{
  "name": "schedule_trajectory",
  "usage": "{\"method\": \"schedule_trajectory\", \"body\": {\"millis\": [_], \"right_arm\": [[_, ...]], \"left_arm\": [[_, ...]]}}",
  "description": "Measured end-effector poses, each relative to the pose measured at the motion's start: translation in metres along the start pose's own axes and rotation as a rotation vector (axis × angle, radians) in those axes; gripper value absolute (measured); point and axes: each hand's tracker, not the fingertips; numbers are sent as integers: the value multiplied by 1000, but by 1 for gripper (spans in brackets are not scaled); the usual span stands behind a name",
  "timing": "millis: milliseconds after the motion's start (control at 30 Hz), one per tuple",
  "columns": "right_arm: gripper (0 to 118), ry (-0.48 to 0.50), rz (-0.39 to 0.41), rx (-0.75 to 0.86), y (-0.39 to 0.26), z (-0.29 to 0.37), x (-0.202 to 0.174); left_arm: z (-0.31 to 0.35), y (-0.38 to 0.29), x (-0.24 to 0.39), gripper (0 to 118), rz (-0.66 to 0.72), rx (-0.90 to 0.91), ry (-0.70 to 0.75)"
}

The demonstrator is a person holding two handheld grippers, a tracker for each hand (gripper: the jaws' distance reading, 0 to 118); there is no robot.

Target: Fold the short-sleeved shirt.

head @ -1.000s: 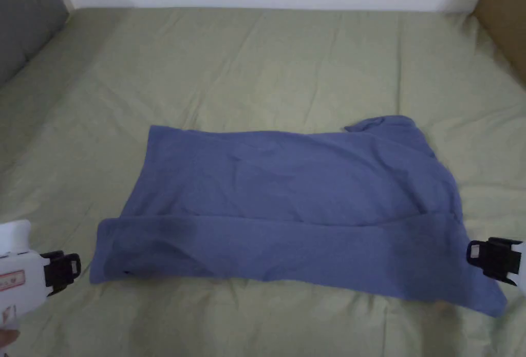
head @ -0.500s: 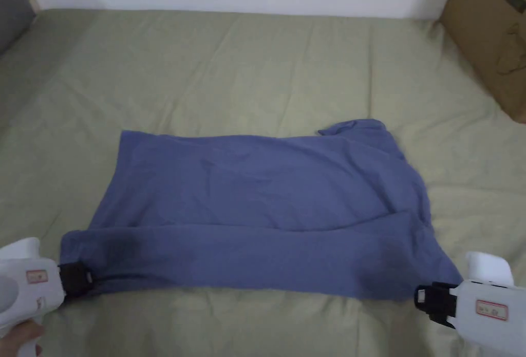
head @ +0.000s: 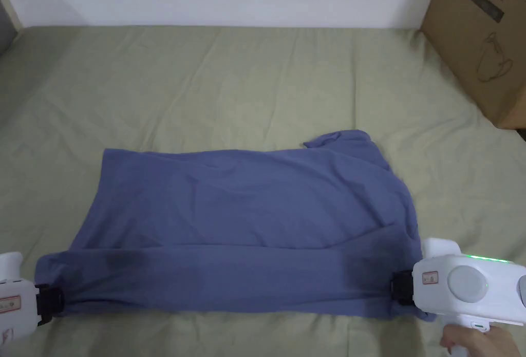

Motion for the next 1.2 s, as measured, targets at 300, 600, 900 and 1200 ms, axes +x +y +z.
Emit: {"method": "schedule_trajectory", "body": {"millis": [300,600,900,1200], "right_arm": [[5,101,-87,-5,-20,43,15],[27,108,-2,-88,-83,43,23],[88,79,70,-19,-49,81,11],[0,127,-25,119,-14,93,-4]], "left_arm": [[38,-12,-20,5,-52,-6,-54],[43,-71,-45,24,-55,-104,-34],[75,-41,-49,79,30,5,-42],[67,6,4,0,-11,118,-103]]}}
